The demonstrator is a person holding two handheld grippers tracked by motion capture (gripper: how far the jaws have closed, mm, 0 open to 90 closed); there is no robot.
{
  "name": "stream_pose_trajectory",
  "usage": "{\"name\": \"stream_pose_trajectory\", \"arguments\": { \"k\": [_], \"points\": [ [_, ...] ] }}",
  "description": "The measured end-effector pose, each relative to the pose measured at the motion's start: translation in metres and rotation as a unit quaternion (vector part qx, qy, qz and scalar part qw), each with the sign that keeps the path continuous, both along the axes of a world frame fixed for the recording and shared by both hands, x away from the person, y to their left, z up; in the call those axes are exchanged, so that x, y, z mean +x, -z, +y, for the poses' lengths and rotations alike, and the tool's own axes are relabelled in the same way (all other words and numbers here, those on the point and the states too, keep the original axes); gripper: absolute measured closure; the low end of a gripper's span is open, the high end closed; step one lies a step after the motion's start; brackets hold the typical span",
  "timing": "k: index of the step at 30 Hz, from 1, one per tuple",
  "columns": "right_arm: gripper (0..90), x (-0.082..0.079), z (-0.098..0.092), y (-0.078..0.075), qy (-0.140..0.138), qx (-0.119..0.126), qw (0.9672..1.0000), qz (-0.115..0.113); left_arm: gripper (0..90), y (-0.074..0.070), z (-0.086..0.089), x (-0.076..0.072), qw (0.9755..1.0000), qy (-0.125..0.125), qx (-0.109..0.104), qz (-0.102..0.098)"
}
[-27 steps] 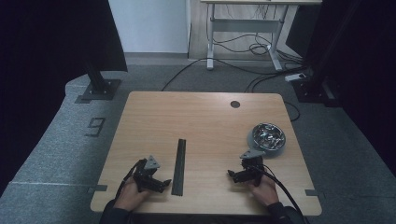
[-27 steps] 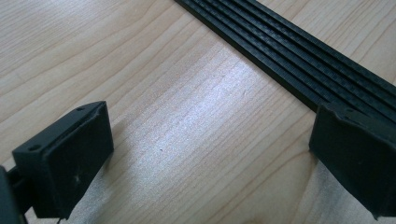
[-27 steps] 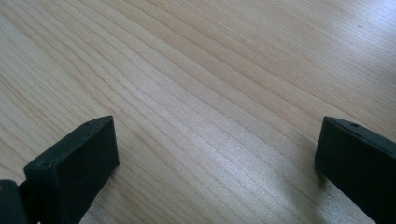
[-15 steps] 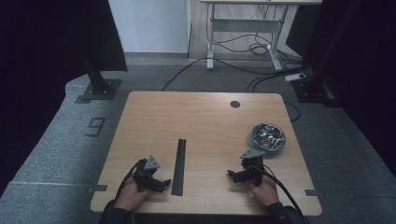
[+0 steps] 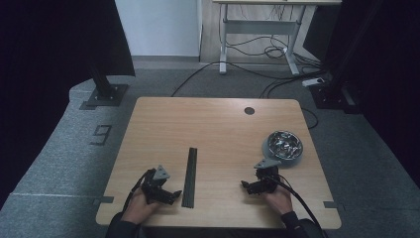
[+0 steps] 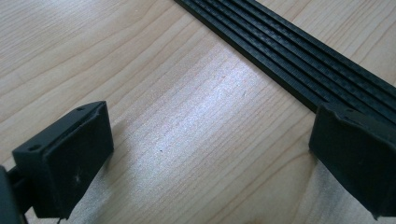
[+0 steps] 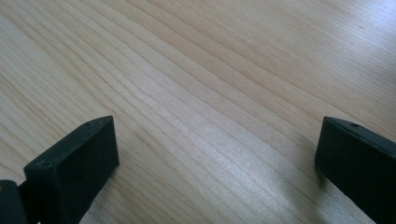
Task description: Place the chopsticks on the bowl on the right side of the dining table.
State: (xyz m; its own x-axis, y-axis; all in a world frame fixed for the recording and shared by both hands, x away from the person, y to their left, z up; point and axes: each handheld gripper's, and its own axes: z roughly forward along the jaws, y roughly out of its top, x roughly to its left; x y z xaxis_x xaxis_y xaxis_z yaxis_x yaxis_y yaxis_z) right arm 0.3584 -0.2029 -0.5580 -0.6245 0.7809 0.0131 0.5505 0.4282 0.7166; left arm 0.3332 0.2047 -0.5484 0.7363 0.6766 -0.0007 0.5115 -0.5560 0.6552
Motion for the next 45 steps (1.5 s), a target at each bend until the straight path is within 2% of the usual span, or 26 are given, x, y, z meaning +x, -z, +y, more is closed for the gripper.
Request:
{"name": "stream_pose_trajectory", "arguments": {
  "k": [4, 12, 14, 17, 23, 29, 31, 37, 45],
  "points": [
    [0.0, 0.000, 0.000, -0.003, 0.000, -0.009, 0.9999, 0.006, 0.0, 0.000, 0.000, 0.000, 1.0000, 0.000, 0.000, 0.000],
    [0.0, -0.001, 0.003, -0.010, -0.012, 0.010, 0.9999, 0.008, 0.0, 0.000, 0.000, 0.000, 1.0000, -0.001, 0.000, 0.000],
    [0.0, 0.000, 0.004, -0.011, -0.016, 0.008, 0.9998, 0.012, 0.0, 0.000, 0.000, 0.000, 1.0000, -0.002, 0.000, 0.000],
    [0.0, 0.002, 0.008, -0.014, -0.023, 0.014, 0.9995, 0.015, 0.0, 0.000, 0.000, 0.000, 1.0000, -0.002, 0.000, 0.000],
    [0.0, 0.007, 0.017, -0.019, -0.034, 0.032, 0.9983, 0.035, 0.0, 0.000, 0.000, 0.000, 1.0000, -0.002, 0.000, 0.000],
    [0.0, 0.011, 0.027, -0.019, -0.043, 0.028, 0.9980, 0.038, 0.0, 0.000, 0.000, 0.000, 1.0000, -0.002, 0.000, 0.000],
    [0.0, 0.013, 0.033, -0.019, -0.047, 0.030, 0.9974, 0.046, 0.0, 0.000, 0.000, 0.000, 1.0000, -0.002, 0.000, 0.000],
    [0.0, 0.016, 0.049, -0.022, -0.068, 0.040, 0.9964, 0.031, 0.0, 0.000, 0.000, 0.000, 1.0000, -0.002, 0.001, 0.000],
    [0.0, 0.022, 0.067, -0.024, -0.082, 0.026, 0.9960, 0.024, 0.0, 0.000, 0.000, 0.000, 1.0000, -0.002, 0.001, 0.000]
  ]
}}
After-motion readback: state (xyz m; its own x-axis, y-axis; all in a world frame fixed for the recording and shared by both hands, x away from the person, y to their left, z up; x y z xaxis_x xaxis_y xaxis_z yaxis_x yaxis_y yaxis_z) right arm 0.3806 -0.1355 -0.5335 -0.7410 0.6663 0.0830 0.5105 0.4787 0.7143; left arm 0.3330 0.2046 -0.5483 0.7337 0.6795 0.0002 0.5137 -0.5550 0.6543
